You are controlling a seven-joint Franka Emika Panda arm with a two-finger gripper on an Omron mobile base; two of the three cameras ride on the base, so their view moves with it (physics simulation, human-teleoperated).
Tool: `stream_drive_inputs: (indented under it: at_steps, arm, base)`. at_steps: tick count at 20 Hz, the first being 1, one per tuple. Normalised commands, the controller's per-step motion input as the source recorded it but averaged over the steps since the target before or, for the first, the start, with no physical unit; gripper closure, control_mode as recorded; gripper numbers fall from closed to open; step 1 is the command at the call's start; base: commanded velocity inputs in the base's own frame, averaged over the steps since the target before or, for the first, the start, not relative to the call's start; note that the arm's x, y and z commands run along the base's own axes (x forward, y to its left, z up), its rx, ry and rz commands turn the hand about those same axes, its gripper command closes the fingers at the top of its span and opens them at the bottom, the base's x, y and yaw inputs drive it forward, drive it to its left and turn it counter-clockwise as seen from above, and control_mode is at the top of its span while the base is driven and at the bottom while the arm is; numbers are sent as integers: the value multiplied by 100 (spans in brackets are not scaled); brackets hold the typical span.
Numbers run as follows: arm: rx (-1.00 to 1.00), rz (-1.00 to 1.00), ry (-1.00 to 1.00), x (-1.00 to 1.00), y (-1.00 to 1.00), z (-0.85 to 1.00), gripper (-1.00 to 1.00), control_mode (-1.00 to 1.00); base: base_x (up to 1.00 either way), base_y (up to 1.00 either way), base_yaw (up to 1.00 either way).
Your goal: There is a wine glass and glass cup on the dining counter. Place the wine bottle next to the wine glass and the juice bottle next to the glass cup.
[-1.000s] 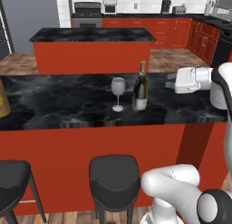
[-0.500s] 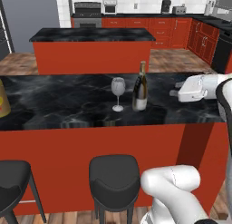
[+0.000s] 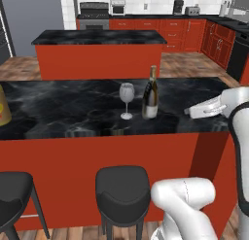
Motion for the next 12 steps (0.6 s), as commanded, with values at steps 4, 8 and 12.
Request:
stream_drive_inputs:
  at_steps: [4, 8, 12]
  arm:
    - [-4, -20, 15, -71, 2, -4, -100, -100]
    - [0, -16, 8, -79, 0, -13, -100, -100]
    - [-8, -13, 0, -85, 0, -29, -100, -100]
  base:
    - [0, 0, 0]
    - [0, 0, 0]
    - [0, 0, 0]
